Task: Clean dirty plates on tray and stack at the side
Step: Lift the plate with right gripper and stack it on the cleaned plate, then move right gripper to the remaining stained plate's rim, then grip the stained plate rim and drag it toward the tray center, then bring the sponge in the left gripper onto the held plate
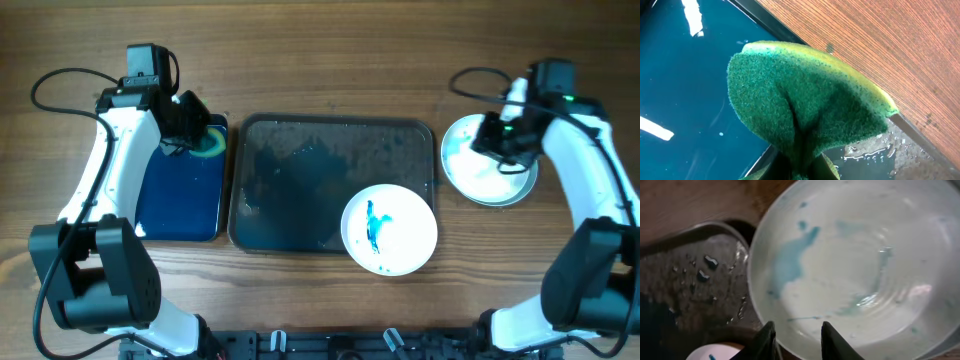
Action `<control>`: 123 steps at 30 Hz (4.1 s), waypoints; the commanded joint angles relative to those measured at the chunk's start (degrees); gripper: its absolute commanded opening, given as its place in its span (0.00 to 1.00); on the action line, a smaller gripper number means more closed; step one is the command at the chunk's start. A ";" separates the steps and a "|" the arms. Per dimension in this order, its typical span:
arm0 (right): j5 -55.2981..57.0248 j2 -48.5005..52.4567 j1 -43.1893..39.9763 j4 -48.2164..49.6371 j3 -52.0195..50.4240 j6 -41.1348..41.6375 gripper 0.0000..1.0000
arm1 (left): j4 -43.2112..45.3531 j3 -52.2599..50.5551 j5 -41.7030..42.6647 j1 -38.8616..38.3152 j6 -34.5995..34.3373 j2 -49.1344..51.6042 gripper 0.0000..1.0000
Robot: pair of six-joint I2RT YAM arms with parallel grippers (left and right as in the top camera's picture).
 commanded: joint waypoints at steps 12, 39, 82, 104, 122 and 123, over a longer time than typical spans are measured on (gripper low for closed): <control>4.15 9.25 3.21 3.28 -0.44 -0.48 0.31 | 0.00 0.79 -0.76 0.04 -0.37 -0.22 0.04; -8.00 -1.84 4.81 -19.37 0.35 -3.93 0.36 | -0.22 0.79 -0.76 0.04 -0.37 -0.22 0.04; 4.26 1.25 32.37 5.97 0.55 15.04 0.04 | -0.22 0.79 -1.22 -3.80 -0.37 -0.22 0.04; -1.16 15.74 36.87 12.44 8.07 8.22 0.44 | 0.61 0.79 -1.60 -8.48 -1.22 -0.04 0.04; -5.49 23.34 37.18 14.62 8.07 22.51 0.04 | -0.24 -0.35 -1.38 -9.31 -3.85 0.22 0.04; -5.35 23.34 37.18 14.78 8.07 23.56 0.04 | -0.22 -1.09 -1.36 -9.97 -4.17 0.37 0.04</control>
